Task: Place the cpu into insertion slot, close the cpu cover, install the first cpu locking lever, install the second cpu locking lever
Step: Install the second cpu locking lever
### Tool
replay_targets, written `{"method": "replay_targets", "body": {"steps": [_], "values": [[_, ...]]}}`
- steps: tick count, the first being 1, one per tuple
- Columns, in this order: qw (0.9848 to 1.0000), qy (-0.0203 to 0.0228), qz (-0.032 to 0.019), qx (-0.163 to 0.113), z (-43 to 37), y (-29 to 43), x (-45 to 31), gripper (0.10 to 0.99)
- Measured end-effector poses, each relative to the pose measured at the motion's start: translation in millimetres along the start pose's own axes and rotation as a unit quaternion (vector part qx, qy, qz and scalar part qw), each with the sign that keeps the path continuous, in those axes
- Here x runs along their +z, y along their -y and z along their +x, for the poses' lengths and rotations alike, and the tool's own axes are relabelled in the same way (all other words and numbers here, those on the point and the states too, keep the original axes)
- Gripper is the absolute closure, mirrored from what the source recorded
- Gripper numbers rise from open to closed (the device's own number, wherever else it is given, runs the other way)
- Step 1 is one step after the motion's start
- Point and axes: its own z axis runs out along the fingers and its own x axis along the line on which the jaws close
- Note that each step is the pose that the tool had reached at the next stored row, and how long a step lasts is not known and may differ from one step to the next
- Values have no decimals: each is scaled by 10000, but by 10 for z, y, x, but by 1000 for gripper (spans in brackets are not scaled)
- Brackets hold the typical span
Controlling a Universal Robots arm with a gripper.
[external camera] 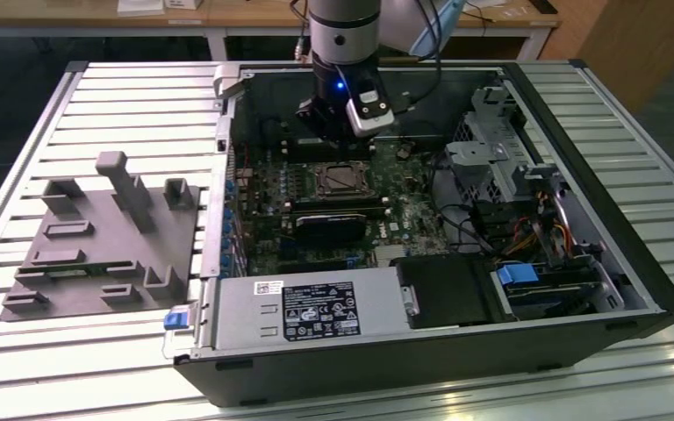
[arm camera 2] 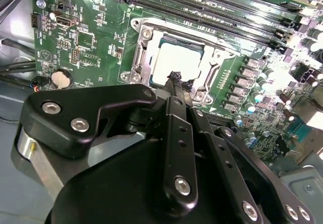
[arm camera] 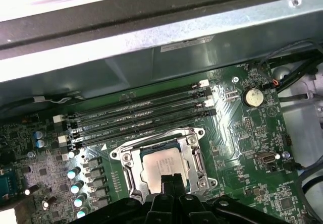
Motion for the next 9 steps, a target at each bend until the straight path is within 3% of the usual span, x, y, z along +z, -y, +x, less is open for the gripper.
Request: {"method": "replay_targets", "body": {"steps": [9], "values": [[10000,0,0,1,-36,134,-5,984]]}}
